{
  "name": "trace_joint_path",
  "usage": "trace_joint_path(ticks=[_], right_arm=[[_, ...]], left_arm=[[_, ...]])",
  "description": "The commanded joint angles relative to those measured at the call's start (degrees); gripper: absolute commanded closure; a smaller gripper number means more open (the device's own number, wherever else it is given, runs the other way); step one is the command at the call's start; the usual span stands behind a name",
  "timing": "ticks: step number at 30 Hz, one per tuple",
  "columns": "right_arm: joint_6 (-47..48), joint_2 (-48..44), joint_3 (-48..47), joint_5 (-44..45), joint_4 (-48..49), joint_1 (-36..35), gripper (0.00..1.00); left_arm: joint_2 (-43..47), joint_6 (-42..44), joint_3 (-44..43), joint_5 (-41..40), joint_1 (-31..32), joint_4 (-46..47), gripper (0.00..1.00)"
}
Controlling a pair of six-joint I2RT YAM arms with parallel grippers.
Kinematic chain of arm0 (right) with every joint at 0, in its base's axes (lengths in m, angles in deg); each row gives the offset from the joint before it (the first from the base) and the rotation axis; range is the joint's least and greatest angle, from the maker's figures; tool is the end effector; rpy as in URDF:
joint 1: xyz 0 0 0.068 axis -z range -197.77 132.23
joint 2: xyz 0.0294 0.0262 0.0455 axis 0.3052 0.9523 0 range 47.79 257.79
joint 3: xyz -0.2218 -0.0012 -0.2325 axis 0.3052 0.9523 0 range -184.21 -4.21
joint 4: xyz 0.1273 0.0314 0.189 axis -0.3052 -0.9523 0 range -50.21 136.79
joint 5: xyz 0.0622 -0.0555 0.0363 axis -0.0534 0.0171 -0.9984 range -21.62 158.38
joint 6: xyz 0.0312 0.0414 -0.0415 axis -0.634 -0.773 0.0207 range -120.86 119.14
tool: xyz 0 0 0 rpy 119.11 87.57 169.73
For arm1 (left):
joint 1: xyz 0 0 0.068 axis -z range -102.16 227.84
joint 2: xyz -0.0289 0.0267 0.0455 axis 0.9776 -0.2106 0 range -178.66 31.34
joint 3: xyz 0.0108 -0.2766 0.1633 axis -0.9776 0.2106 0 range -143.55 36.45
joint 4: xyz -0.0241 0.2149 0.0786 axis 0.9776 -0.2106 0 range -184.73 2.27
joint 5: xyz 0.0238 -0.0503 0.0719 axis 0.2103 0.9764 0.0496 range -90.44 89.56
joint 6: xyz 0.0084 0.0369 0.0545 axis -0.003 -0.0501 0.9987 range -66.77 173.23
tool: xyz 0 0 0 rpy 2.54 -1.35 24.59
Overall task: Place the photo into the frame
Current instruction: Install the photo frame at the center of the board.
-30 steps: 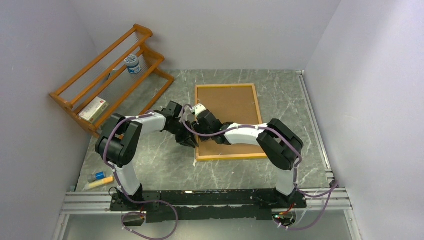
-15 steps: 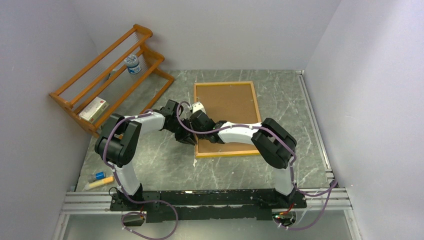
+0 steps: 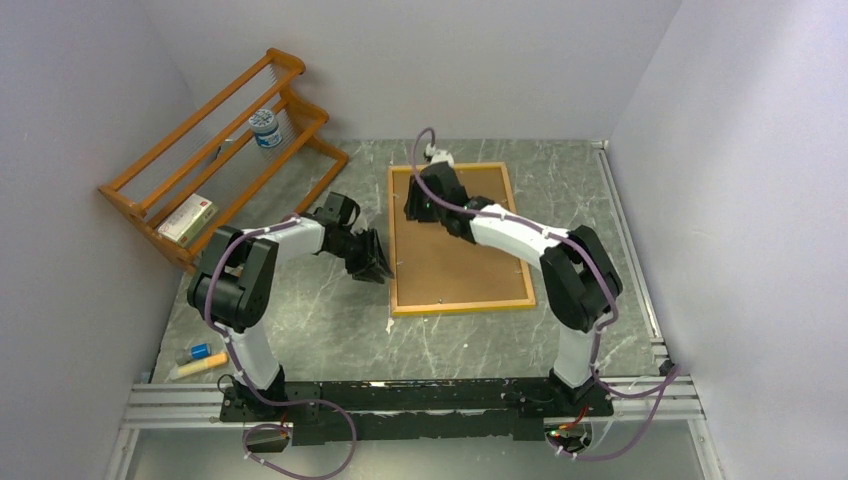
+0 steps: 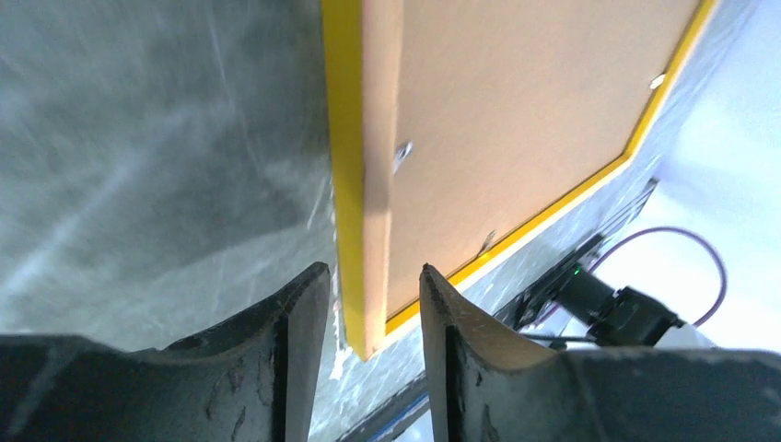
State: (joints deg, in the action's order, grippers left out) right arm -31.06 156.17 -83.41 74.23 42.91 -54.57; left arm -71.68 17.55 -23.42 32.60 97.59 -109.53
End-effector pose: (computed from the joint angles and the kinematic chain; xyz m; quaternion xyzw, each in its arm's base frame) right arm 0.3543 0.2584 0.2918 -0.0263 0.8779 0.2253 0.4218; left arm 0.3065 -0.1405 0.2118 -0.0687 0.9354 -0.3424 0.0550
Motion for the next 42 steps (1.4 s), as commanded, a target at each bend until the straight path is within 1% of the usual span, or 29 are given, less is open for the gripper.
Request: trace_joint_path(ticks=[1,5,9,12,16,22,24,30,33,42], right_arm=[[-3.1,8.5,-10.1,-4.4,-1.0,2.1,0.59],[-2.0,16.3,-19.2,-5.6,-1.1,3.8,0.59],[-0.8,23.4,-26.7,-8.8,-0.3,5.3,0.59],[-0.4,26.8,-29.5,-11.5,1.3,6.5,0.59],[0.2,30.7,-33.3,-15.0,1.4,7.5,0.59],[1.0,35.4,-37.1,-20.6,0.8,8.3,0.59],[1.4,36.8,-38.3,-22.8,0.2,8.6,0.59],[2.7,38.8,-39.1,-30.1,-0.1,9.0,0.62],[3.3,38.9,-38.3,-32.3,-0.1,9.1,0.65],[6.9,38.0,-37.6,-32.3,-3.6,9.1,0.67]], left_arm=[[-2.9,0.7,-6.9,2.3,-2.3,0.9,0.53],[-8.6,2.5,-13.1,2.1,-2.9,-1.0,0.51],[-14.3,4.2,-19.0,2.3,-3.5,-3.1,0.52],[-17.5,5.5,-22.6,1.5,-3.9,-5.2,0.55],[-20.0,5.9,-24.1,1.9,-4.4,-6.1,0.63],[-21.1,6.0,-23.6,2.7,-4.4,-6.6,0.73],[-21.5,6.1,-23.8,2.3,-4.4,-7.2,0.75],[-22.4,6.5,-25.0,1.0,-4.4,-9.3,0.78],[-22.8,6.5,-25.3,0.8,-4.4,-9.7,0.78],[-23.0,6.6,-25.3,0.3,-4.4,-10.1,0.78]])
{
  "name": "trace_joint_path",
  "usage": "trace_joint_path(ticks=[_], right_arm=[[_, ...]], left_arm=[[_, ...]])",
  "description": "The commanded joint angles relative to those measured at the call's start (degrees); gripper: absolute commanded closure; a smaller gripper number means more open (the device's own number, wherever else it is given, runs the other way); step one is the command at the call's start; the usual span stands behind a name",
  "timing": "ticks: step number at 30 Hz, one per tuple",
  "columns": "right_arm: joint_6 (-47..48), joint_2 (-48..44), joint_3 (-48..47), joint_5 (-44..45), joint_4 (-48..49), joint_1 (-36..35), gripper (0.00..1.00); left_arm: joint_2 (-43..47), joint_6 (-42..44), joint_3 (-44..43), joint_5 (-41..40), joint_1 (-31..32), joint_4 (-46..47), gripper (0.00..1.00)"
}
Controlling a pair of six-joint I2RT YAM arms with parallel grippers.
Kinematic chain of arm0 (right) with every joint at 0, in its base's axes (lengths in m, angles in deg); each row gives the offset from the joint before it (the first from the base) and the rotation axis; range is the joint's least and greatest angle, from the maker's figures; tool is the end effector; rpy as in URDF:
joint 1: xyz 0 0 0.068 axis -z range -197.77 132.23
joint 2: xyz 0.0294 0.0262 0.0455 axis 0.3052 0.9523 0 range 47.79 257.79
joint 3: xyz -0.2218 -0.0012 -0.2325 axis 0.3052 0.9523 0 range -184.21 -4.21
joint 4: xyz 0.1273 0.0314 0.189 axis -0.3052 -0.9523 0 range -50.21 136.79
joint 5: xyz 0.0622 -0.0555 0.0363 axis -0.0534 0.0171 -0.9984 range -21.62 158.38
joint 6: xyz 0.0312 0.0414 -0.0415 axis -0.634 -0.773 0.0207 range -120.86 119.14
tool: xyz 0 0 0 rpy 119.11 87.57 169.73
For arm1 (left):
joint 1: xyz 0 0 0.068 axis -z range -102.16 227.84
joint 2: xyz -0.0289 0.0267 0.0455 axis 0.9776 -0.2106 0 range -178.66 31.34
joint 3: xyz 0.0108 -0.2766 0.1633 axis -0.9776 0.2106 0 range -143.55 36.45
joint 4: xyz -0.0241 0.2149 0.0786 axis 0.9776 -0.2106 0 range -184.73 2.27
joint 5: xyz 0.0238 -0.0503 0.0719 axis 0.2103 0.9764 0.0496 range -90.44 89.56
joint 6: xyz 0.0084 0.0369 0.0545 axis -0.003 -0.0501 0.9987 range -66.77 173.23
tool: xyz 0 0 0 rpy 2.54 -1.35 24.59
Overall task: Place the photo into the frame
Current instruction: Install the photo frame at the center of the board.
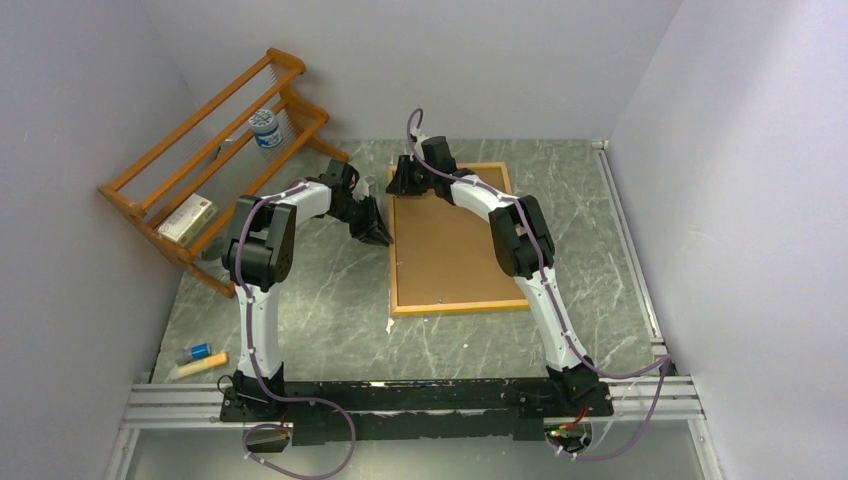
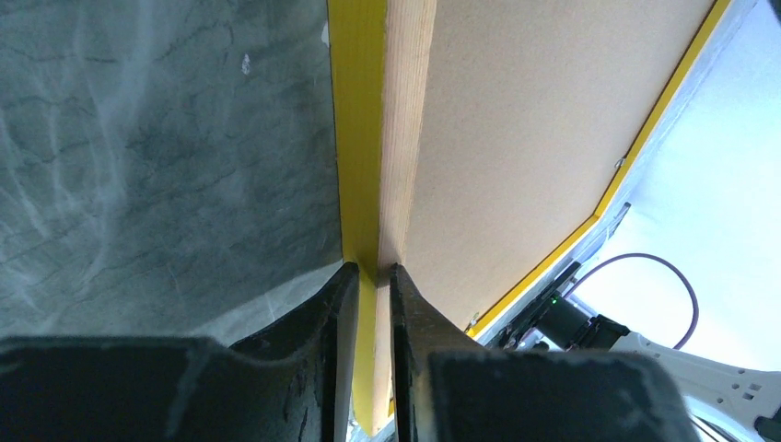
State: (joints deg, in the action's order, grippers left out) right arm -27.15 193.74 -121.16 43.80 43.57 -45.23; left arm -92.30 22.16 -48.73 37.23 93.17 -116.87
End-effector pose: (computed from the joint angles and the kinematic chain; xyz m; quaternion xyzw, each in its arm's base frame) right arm 0.5196 0.2947 0.1744 -0.1116 0.8544 0.3796 0.3368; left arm 0.4166 -0.1475 0.1837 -0.0651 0.9283 -0.3635 0.0442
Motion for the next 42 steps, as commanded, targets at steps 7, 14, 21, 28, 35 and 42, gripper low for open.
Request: trace_joint_path(ticks=[7,14,21,28,35,42], right_arm=[[5.7,0.6,-1.7,-3.7,-9.0,-0.2,0.68],[7.3,2.0,-4.3,-6.9,-13.1,-0.2,0.68],[3.0,-0.6,-2.9,-0.1,-9.4,-0.2,0.64],[-2.8,-9.7,-1.7,12.1,-11.8,-0.7,0.56],[-4.2,-12.1,-1.7,29.6,-27.5,-5.6,0.53],[-4.3,-12.4,-1.9,38.0,-36.4,-13.8,0.51]], left_arm=[[-2.4,2.0,0.4,-4.4,0.0,-2.6,0.78],[-2.4,2.2,0.4,-4.4,0.0,-2.7,0.78],[-1.9,2.4,-0.2,-4.3,0.0,-3.1,0.78],[2.7,3.3,-0.8,-6.7,-0.5,-3.9,0.73],[12.6,2.0,7.1,-10.3,-1.7,-1.5,0.62],[22.1,0.1,16.5,-14.4,-2.7,0.3,0.56]])
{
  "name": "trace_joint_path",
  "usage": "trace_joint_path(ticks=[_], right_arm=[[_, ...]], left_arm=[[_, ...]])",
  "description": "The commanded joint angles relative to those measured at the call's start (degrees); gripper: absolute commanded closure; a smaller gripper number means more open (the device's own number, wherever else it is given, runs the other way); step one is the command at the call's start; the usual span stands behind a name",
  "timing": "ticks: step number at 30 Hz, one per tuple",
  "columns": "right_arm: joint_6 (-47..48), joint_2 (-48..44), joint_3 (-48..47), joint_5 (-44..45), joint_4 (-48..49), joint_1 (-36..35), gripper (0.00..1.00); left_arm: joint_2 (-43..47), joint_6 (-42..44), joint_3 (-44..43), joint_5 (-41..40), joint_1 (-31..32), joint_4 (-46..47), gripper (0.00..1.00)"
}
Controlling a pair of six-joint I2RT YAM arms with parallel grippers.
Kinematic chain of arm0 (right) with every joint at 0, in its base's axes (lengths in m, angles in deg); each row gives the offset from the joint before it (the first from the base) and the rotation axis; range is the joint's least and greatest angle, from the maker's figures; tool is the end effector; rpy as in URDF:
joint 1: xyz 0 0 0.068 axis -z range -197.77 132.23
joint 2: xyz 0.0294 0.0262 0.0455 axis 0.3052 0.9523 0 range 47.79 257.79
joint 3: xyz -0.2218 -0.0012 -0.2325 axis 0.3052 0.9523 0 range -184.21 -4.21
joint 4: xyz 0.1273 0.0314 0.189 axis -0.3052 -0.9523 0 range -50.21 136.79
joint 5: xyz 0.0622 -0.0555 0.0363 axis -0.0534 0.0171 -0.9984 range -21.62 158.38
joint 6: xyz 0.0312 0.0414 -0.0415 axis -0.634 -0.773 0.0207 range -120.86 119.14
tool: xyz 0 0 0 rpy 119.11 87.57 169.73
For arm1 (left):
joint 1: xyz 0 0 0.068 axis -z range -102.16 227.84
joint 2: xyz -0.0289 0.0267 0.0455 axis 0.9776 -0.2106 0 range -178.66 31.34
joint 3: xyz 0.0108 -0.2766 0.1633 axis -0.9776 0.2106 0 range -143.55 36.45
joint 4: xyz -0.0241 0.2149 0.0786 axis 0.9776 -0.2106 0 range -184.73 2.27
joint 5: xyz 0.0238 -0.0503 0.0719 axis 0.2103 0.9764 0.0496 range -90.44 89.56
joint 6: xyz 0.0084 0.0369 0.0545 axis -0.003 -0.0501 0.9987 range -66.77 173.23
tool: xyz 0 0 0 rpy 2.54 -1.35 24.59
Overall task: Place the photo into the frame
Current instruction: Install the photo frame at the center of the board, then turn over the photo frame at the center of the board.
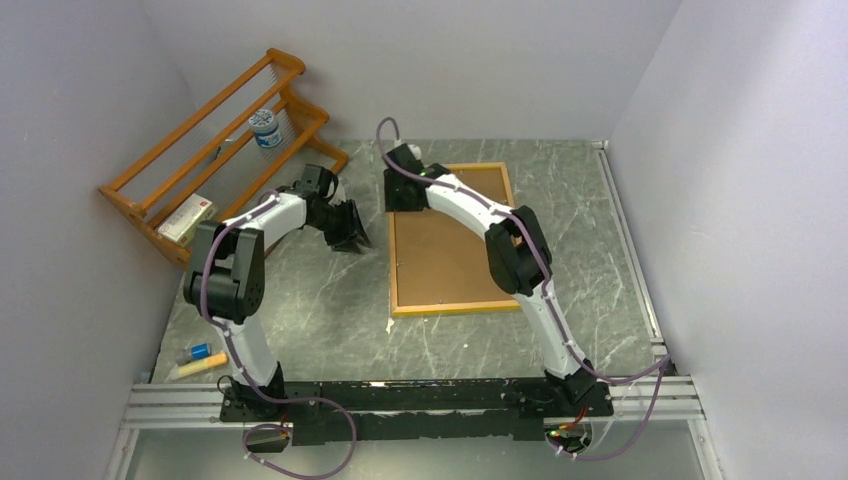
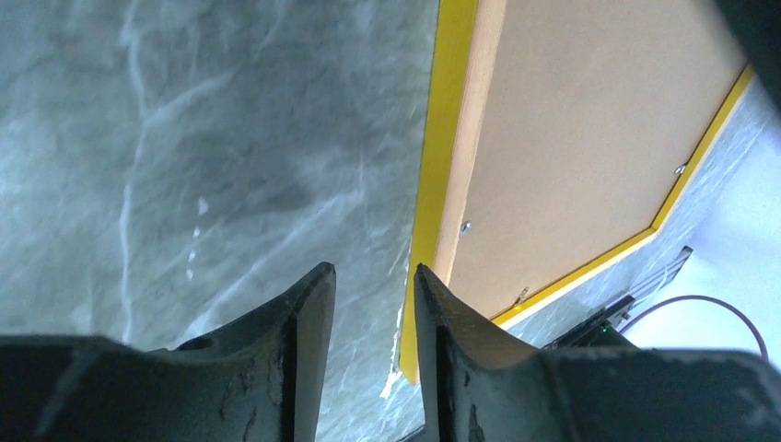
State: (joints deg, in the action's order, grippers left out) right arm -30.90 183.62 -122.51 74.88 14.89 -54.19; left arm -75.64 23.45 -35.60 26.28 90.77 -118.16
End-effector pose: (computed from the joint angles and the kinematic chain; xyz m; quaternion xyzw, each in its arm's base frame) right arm 0.4435 0.3198 0.2298 -0.0325 0.9361 0.1452 0.3187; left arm 0.3550 -0.1057 0.2321 -0.0905 0.9475 -0.2858 0.1112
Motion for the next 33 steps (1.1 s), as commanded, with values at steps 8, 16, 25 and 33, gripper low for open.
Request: trace_joint_path(ticks=[8,16,25,33], right_arm=[[-4.1,2.7,-7.1,13.8,-19.8,-8.9,0.52],[-6.3,6.0,-10.0,12.0,-23.9,-10.9,0.59],[-9.0,9.9,-14.1,9.4,-29.4,-11.5,0.68],[-9.8,3.8,-13.2,6.5,-26.2,-11.0,1.00]], left_arm=[[10.9,-4.0,10.7,-3.7,-0.8,3.9,0.55],[11.3,-5.5,12.9,-1.0,-0.8,4.9,0.54],[11.6,-7.7,14.8,4.1,-0.8,7.8,0.47],[9.8,-6.2,14.3,14.7,-0.8,13.2,0.35]])
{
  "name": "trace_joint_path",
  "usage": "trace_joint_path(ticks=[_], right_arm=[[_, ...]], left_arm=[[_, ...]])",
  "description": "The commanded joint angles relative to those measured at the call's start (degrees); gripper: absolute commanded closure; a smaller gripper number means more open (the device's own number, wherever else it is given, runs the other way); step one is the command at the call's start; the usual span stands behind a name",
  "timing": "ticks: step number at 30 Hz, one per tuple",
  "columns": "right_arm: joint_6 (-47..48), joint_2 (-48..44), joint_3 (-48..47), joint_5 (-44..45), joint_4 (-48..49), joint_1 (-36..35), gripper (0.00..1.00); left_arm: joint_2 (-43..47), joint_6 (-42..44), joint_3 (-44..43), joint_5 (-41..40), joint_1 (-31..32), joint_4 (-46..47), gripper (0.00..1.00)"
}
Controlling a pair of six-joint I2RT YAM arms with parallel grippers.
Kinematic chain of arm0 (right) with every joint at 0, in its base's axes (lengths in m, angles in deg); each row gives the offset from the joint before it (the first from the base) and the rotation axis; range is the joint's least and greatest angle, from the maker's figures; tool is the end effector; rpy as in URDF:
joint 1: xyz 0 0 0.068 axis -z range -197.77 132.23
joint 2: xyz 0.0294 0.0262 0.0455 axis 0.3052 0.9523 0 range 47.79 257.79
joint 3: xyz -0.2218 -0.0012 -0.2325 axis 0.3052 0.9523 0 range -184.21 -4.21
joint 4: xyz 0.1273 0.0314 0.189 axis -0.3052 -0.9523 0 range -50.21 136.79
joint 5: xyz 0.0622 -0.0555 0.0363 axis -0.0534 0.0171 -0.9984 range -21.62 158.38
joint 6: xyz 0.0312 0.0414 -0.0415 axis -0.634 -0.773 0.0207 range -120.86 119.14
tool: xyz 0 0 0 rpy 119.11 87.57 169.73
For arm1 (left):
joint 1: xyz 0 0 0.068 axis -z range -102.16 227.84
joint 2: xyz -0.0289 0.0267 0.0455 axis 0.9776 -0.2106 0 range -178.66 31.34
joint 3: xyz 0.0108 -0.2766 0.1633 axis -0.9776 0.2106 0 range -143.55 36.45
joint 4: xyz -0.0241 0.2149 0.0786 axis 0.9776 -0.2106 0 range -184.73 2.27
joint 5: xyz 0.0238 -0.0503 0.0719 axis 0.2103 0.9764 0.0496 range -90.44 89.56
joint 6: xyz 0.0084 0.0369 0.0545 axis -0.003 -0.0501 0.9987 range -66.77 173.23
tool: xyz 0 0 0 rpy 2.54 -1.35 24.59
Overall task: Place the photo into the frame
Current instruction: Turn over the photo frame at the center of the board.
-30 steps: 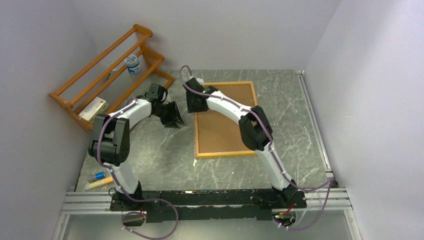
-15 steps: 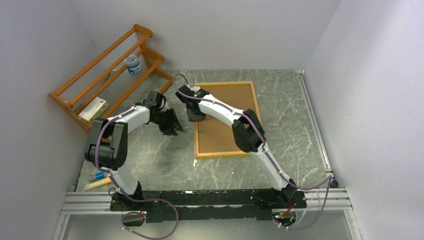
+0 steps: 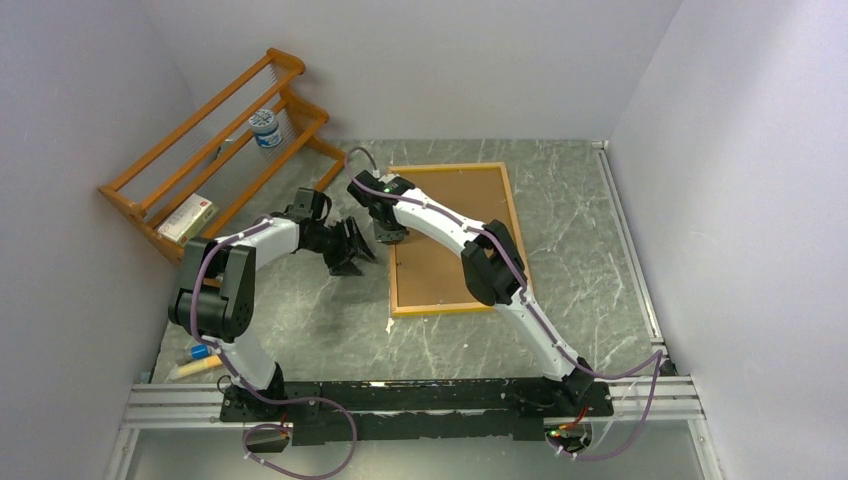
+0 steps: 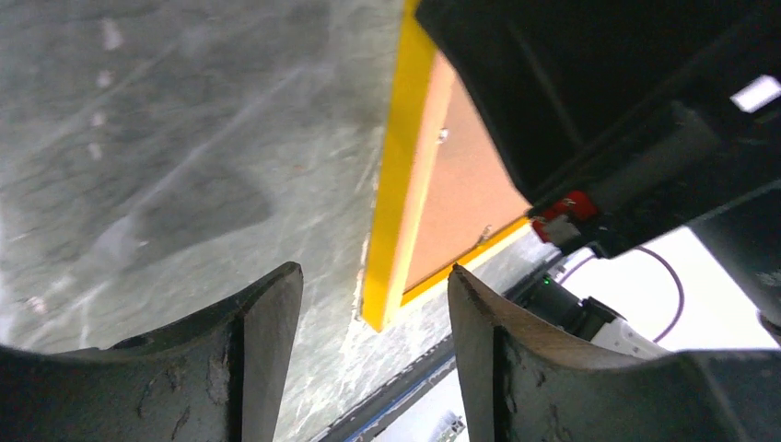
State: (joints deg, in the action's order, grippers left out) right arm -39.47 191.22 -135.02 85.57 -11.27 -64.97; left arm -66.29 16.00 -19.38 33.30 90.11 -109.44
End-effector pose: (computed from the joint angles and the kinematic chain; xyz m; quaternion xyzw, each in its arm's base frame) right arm 0.3731 0.3800 0.1956 -0.0480 0.9739 0.0050 0.2218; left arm 0.2984 -0.0948 0.2233 -0.1364 0.9239 -0.3483 0.0809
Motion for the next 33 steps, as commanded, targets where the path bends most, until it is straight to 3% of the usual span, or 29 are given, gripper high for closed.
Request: trace_joint_path(ticks=[1,7,12,15,20,23,25,31,32,33], right_arm=[[-1.3,-4.7,-1.4,-4.7,0.2,-0.1,1.00],[-3.7,-14.0,1.2,-7.4,3.8,1.1,1.00],[-6.0,-21.7,7.5,-9.1,8.5,1.7,1.00],[-7.0,-23.5,8.5,-10.4,9.6,1.9,1.00],[-8.4,-24.4,9.8,-10.0,11.3,1.9,1.00],[-9.1,-24.5,10.0,-9.9,11.8,2.0,1.00],[-9.5,-24.7,10.2,-10.0,12.4,1.9,1.00],[-10.1,-25.4,10.1,-10.1,12.9,1.9,0.99],[-10.0,-25.6,10.2,-9.7,12.6,1.9,0.91],[-9.8,-26.0,10.4,-9.1,12.1,1.9,0.72]], left_arm=[[0.2,1.4,-2.1,9.7,-0.2,5.6,0.35],[0.4,0.4,-3.8,18.9,-0.1,8.4,0.34],[1.5,0.2,-4.7,19.0,-0.2,4.6,0.34],[1.2,-0.8,-5.2,23.5,-0.1,4.6,0.34],[2.7,-6.2,-5.0,32.0,0.1,12.3,0.34],[3.1,-3.3,-6.4,31.0,0.3,7.3,0.36],[2.5,-0.8,-7.2,29.7,0.4,2.9,0.42],[2.9,0.7,-7.1,25.3,0.6,-0.7,0.77],[3.2,1.0,-7.4,24.7,0.6,-1.1,0.81],[3.5,1.7,-8.3,23.7,0.6,-2.2,0.86]])
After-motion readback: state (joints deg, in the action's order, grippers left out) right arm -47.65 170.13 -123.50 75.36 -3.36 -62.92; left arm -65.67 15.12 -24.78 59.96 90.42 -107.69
